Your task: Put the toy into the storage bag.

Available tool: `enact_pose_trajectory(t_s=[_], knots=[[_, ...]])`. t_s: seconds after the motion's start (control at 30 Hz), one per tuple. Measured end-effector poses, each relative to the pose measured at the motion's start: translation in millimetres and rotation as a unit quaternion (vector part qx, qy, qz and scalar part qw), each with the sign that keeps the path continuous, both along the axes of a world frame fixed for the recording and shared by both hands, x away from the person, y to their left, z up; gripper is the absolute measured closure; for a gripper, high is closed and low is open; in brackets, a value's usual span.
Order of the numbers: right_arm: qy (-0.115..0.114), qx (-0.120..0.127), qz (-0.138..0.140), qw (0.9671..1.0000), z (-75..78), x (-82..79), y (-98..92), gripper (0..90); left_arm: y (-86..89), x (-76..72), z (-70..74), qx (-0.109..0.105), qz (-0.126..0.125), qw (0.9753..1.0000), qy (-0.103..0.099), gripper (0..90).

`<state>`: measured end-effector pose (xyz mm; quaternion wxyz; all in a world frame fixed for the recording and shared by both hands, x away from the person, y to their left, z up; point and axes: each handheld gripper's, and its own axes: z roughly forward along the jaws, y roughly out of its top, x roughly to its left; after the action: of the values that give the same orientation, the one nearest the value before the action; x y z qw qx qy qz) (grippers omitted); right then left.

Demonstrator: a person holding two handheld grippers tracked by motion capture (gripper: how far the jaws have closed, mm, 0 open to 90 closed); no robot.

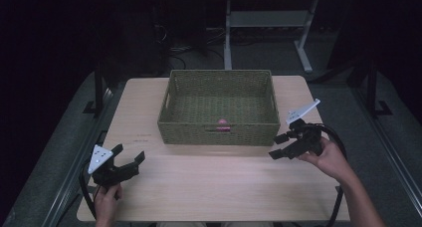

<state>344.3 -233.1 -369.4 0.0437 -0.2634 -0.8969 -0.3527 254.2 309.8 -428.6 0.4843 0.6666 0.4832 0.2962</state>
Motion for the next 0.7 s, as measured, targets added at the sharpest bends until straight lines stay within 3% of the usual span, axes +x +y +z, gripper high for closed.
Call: enact_pose_trajectory(t_s=[0.7], knots=[[0.006, -0.006, -0.021, 0.9997, -25.9, -23.5, -20.5, 29.5, -1.5, -0.3, 0.0, 0.007, -0.001, 1.0, 0.001, 13.0]])
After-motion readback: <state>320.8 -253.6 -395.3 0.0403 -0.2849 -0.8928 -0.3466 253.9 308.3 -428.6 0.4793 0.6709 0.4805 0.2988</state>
